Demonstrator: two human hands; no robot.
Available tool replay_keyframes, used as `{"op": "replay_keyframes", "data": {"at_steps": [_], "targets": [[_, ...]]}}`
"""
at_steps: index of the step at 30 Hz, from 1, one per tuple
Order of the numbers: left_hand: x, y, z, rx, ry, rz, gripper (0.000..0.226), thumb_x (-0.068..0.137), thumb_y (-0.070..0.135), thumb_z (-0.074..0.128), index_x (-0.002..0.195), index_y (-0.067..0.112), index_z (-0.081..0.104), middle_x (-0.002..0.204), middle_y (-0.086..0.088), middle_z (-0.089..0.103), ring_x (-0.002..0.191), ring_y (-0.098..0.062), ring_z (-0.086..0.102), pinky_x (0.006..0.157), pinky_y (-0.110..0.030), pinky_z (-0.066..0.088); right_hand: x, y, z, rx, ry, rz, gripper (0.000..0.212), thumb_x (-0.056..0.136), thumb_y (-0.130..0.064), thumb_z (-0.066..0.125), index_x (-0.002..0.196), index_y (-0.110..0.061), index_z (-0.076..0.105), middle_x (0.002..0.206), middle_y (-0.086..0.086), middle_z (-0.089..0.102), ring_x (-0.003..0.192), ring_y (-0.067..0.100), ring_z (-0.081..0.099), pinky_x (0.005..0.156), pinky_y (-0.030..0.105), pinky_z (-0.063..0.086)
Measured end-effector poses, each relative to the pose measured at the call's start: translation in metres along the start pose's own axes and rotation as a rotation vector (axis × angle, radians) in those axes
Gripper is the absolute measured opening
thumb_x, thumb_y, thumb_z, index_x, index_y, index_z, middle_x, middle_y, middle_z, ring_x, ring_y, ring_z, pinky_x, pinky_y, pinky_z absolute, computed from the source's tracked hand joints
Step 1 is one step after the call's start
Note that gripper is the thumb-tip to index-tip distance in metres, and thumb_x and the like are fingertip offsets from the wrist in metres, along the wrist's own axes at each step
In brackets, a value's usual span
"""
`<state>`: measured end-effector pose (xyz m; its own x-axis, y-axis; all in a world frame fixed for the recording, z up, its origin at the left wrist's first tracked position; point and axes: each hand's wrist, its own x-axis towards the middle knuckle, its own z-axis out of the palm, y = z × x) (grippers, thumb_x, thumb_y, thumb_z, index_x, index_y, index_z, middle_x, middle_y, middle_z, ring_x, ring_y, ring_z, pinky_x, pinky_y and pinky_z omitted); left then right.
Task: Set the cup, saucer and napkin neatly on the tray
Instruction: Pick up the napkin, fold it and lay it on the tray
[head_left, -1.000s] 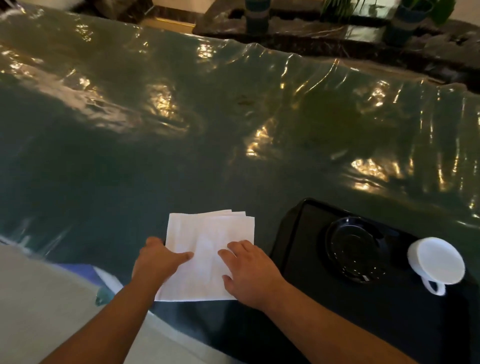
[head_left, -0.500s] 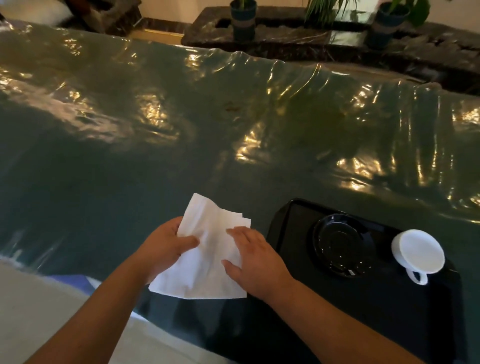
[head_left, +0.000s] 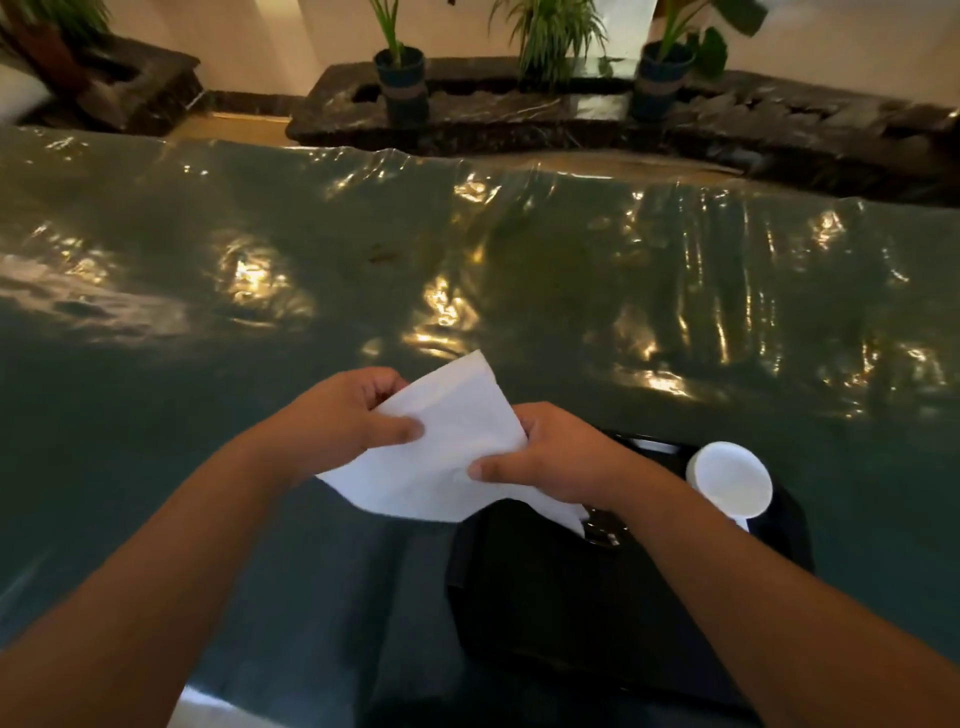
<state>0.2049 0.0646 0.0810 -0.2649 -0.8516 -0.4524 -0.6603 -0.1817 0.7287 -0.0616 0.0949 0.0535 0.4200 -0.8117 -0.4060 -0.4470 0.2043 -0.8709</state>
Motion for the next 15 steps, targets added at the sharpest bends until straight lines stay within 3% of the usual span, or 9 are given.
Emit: {"op": "replay_keyframes", "data": {"at_steps": [2, 4, 7, 9, 11, 13, 15], "targets": [[0.012, 0.0, 0.012, -0.007, 0.112, 0.004, 0.022, 0.074, 0.05, 0.079, 0.087, 0.035, 0.07, 0.08, 0.014, 0.074, 0.067, 0.001, 0.066, 0.064, -0.03, 0.046, -0.012, 0.005, -0.011, 0.116, 0.024, 0.01, 0.034, 0.082, -0.042, 0.082, 0.111, -0.026, 0.075, 0.104, -0.003, 0.079, 0.095, 0.016, 0.075, 0.089, 0.047, 0.061], [0.018, -0.002, 0.027, -0.121, 0.214, -0.03, 0.028, 0.074, 0.055, 0.079, 0.095, 0.038, 0.07, 0.089, 0.017, 0.075, 0.078, 0.0, 0.068, 0.068, -0.028, 0.048, -0.024, 0.014, -0.021, 0.341, 0.034, 0.052, 0.041, 0.083, -0.04, 0.082, 0.118, -0.023, 0.072, 0.111, 0.003, 0.079, 0.102, 0.024, 0.075, 0.09, 0.05, 0.061], [0.021, -0.006, 0.051, -0.33, 0.25, -0.138, 0.067, 0.064, 0.076, 0.074, 0.119, 0.038, 0.064, 0.114, 0.015, 0.074, 0.106, -0.008, 0.07, 0.094, -0.036, 0.053, -0.036, 0.029, -0.035, 0.683, 0.034, 0.109, 0.05, 0.086, -0.031, 0.082, 0.13, -0.014, 0.066, 0.122, 0.014, 0.075, 0.112, 0.035, 0.072, 0.093, 0.053, 0.058], [0.024, -0.007, 0.07, -0.447, 0.127, -0.221, 0.083, 0.061, 0.088, 0.068, 0.122, 0.033, 0.068, 0.121, 0.007, 0.075, 0.114, -0.016, 0.07, 0.108, -0.047, 0.047, -0.043, 0.04, -0.046, 0.835, 0.093, 0.152, 0.059, 0.084, -0.028, 0.082, 0.134, -0.007, 0.061, 0.124, 0.021, 0.072, 0.114, 0.041, 0.07, 0.094, 0.057, 0.057], [0.024, -0.006, 0.09, -0.63, -0.104, -0.277, 0.086, 0.066, 0.091, 0.062, 0.122, 0.027, 0.073, 0.122, -0.001, 0.077, 0.116, -0.018, 0.071, 0.11, -0.044, 0.044, -0.05, 0.052, -0.056, 0.944, 0.141, 0.17, 0.061, 0.084, -0.027, 0.081, 0.135, -0.003, 0.06, 0.126, 0.025, 0.07, 0.114, 0.043, 0.069, 0.094, 0.058, 0.057], [0.024, -0.002, 0.11, -0.759, -0.242, -0.276, 0.082, 0.08, 0.084, 0.058, 0.132, 0.022, 0.068, 0.129, -0.007, 0.074, 0.122, -0.021, 0.069, 0.108, -0.043, 0.045, -0.057, 0.062, -0.065, 1.027, 0.145, 0.15, 0.057, 0.086, -0.026, 0.079, 0.135, -0.001, 0.062, 0.129, 0.028, 0.068, 0.116, 0.045, 0.067, 0.093, 0.057, 0.057], [0.027, 0.007, 0.125, -0.813, -0.277, -0.24, 0.067, 0.089, 0.062, 0.064, 0.137, 0.015, 0.063, 0.133, -0.013, 0.071, 0.124, -0.029, 0.068, 0.102, -0.044, 0.053, -0.063, 0.073, -0.072, 1.071, 0.15, 0.136, 0.056, 0.087, -0.024, 0.077, 0.137, -0.002, 0.061, 0.133, 0.028, 0.066, 0.118, 0.046, 0.066, 0.094, 0.058, 0.056]]}}
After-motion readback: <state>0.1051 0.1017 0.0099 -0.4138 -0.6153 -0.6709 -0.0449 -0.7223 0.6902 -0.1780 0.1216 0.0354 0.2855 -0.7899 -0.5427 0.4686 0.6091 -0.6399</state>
